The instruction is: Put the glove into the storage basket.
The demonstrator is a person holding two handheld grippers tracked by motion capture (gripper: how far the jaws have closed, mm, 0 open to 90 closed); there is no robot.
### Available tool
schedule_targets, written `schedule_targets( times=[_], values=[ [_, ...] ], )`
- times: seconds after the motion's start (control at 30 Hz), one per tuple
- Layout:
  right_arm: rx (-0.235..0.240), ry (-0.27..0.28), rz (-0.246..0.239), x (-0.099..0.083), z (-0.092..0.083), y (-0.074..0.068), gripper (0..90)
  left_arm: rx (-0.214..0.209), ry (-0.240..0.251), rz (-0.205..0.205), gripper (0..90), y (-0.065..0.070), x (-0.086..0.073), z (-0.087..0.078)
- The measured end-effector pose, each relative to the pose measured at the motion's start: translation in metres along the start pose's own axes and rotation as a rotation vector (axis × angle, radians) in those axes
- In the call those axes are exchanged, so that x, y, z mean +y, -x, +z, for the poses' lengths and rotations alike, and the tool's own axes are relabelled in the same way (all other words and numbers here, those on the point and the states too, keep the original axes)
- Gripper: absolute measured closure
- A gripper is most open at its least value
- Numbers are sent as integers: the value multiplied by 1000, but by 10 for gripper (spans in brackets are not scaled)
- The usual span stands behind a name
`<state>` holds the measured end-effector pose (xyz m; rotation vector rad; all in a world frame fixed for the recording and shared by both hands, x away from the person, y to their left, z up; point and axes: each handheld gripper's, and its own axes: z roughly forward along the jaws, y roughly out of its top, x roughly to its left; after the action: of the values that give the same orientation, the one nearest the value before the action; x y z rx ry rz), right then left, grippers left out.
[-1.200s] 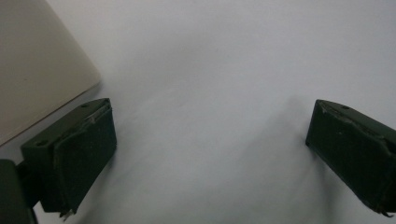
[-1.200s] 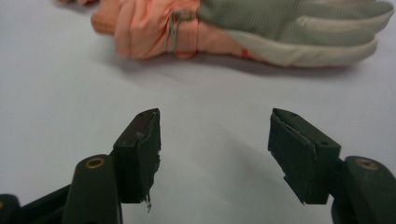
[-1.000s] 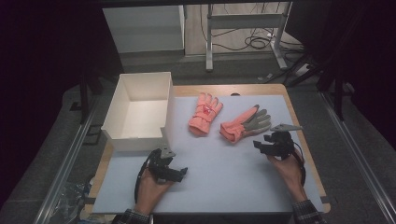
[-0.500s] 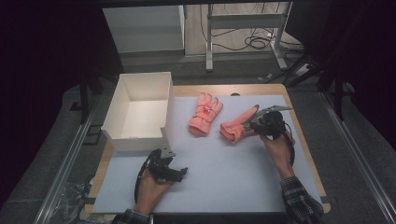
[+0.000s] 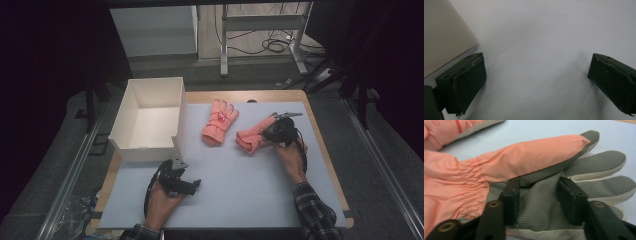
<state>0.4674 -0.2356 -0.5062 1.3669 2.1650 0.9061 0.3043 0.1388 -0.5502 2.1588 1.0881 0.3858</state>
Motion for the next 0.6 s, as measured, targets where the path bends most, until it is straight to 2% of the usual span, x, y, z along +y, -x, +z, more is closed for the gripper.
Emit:
schedule_targets(
  times=[0.03,0.07,0.13,0.27,0.37,0.6],
  values=[
    [-33,-1,-21,-2,1,-5,669,0,0,0,17,0,0,0],
    [-33,-1,-21,-2,1,-5,669,0,0,0,17,0,0,0],
    [-42,10,-27,-4,1,-7,795,0,0,0,17,0,0,0],
    [-40,20,-34,-5,0,-7,847,0,0,0,17,0,0,0],
    [-16,29,-11,-5,-1,-4,867,0,0,0,17,0,0,0],
    [90,57,37,-3,-11,8,875,0,0,0,17,0,0,0]
  ],
)
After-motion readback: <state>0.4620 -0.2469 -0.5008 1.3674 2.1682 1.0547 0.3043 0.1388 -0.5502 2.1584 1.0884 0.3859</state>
